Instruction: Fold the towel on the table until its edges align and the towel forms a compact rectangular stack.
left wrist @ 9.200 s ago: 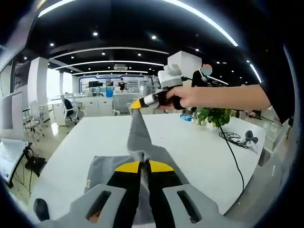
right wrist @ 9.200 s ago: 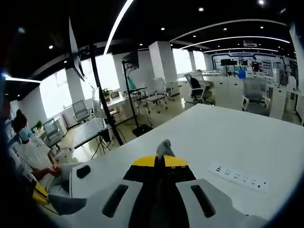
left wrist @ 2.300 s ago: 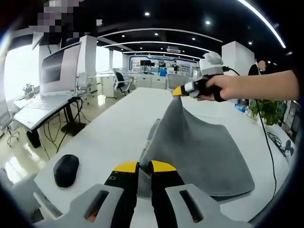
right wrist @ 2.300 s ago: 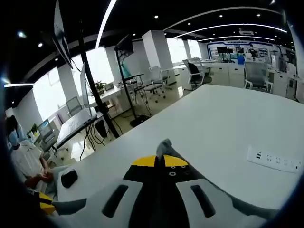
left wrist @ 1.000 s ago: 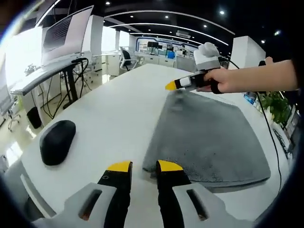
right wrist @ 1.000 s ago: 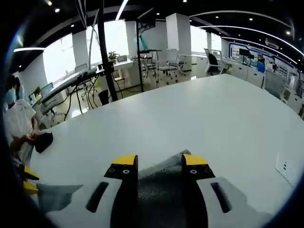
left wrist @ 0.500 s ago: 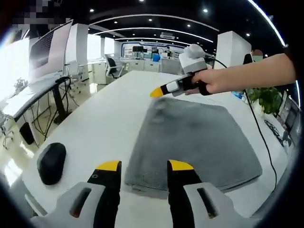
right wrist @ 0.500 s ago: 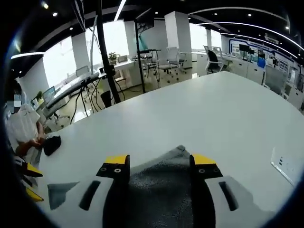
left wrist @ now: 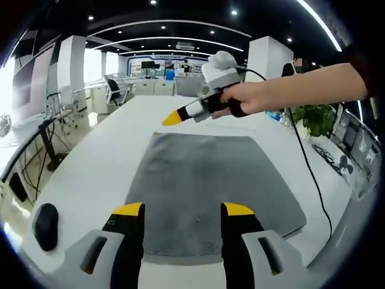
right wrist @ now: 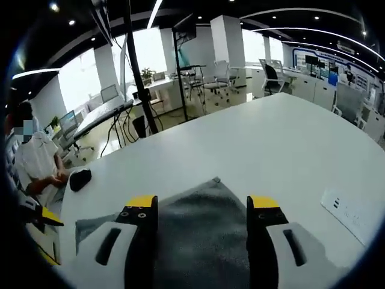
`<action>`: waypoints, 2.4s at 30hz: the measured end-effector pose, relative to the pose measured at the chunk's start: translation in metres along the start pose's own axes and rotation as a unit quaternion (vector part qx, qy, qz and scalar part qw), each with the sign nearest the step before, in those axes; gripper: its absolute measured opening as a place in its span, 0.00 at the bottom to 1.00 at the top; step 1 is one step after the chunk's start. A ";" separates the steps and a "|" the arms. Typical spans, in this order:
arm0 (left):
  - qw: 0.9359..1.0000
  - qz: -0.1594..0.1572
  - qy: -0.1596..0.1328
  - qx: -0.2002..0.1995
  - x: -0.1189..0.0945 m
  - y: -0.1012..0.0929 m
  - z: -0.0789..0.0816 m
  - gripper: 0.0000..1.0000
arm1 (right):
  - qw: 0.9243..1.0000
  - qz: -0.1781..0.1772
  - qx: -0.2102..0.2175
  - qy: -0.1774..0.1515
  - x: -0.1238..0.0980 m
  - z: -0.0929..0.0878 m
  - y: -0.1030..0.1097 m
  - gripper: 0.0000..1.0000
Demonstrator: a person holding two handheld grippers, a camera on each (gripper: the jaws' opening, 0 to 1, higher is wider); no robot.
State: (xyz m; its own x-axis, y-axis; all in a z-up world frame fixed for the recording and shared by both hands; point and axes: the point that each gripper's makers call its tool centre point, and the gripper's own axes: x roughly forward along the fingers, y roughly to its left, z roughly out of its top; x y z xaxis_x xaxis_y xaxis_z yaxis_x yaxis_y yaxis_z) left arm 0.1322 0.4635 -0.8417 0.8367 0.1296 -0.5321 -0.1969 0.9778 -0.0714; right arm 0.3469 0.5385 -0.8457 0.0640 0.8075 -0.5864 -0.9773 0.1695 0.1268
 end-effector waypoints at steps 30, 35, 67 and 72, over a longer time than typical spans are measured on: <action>0.991 -0.114 0.035 0.066 0.004 -0.149 0.008 0.56 | 0.997 -0.062 0.043 -0.013 -0.144 -0.051 -0.066 0.56; 0.987 -0.133 0.042 0.074 0.009 -0.168 -0.001 0.56 | 0.996 -0.071 0.061 -0.009 -0.159 -0.070 -0.075 0.55; 0.950 -0.252 0.129 0.127 0.024 -0.246 -0.056 0.30 | 0.989 -0.095 0.108 0.046 -0.165 -0.152 -0.120 0.45; 0.943 -0.266 0.148 0.132 0.026 -0.250 -0.071 0.24 | 0.985 -0.102 0.128 0.047 -0.159 -0.154 -0.124 0.38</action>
State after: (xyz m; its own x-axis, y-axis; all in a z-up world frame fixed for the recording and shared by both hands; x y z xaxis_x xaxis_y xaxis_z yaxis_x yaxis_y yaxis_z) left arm 0.1670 0.2106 -0.8974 0.5940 -0.4054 -0.6948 0.3777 0.9032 -0.2040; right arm 0.4266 0.3027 -0.8914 0.2230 0.6882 -0.6904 -0.8623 0.4696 0.1895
